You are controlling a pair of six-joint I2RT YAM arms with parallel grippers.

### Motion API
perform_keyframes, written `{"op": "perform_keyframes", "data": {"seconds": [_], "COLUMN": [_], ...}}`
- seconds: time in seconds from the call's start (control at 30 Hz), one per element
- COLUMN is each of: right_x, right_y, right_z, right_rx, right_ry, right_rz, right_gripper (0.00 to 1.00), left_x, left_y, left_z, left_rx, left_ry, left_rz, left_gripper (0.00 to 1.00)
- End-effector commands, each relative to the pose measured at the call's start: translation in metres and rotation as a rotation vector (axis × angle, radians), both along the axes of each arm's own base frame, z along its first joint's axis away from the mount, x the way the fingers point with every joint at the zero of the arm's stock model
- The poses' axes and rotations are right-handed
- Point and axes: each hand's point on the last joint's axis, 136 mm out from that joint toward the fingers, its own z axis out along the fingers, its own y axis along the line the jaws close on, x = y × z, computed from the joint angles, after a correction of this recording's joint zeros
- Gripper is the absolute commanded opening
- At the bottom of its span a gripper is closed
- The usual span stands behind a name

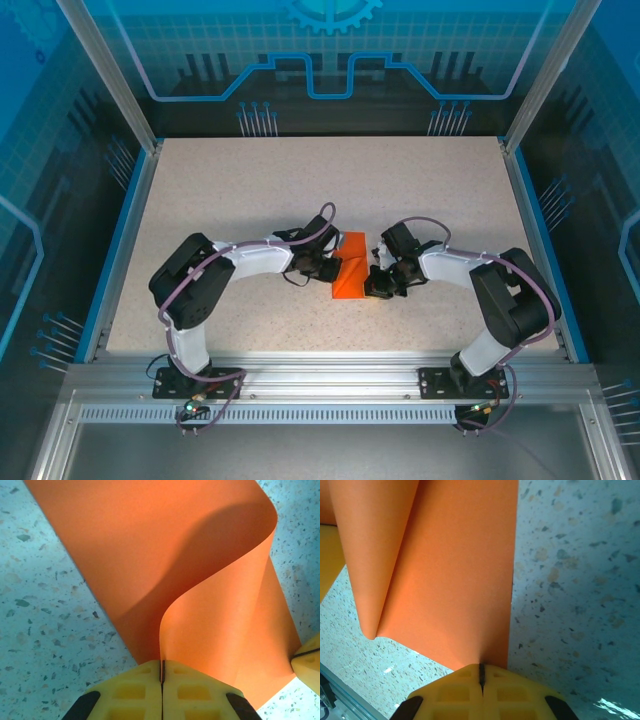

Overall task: Fold a paper plane with a square sheet of paper (fold left side to right side)
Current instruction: Fold the triangle a second time at the center of the table.

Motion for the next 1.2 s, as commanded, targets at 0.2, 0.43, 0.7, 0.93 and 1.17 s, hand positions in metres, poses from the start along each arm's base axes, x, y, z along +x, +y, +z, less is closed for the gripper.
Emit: {"op": "perform_keyframes", "data": {"seconds": [0.2, 0.43, 0.7, 0.93, 1.17], "right_x": [-0.018, -0.013, 0.024, 0.053, 0.067], "right_y": [-0.007, -0.005, 0.019, 0.039, 0.052], "right_z": [-0.017, -0.01, 0.048, 0.061, 0.054], "right_rx": [-0.071, -0.05, 0.211, 0.32, 0.324], "right_ry": [0.06, 0.033, -0.168, -0.22, -0.203], "right_rz": [0.03, 0.029, -0.016, -0.059, -0.048], "right_gripper": [0.0, 0.0, 0.01, 0.0, 0.0], "left_x": [0.005, 0.001, -0.007, -0.007, -0.008], "left_y": [0.0, 0.003, 0.005, 0.003, 0.001], "left_z": [-0.007, -0.012, -0.018, -0.018, -0.017], "left_rx": [0.005, 0.019, 0.016, 0.01, 0.01], "left_ry": [0.003, 0.016, 0.039, 0.041, 0.042], "left_rz": [-0.008, -0.011, -0.014, -0.015, -0.02], "left_gripper": [0.06, 0.06, 0.06, 0.06, 0.06]}}
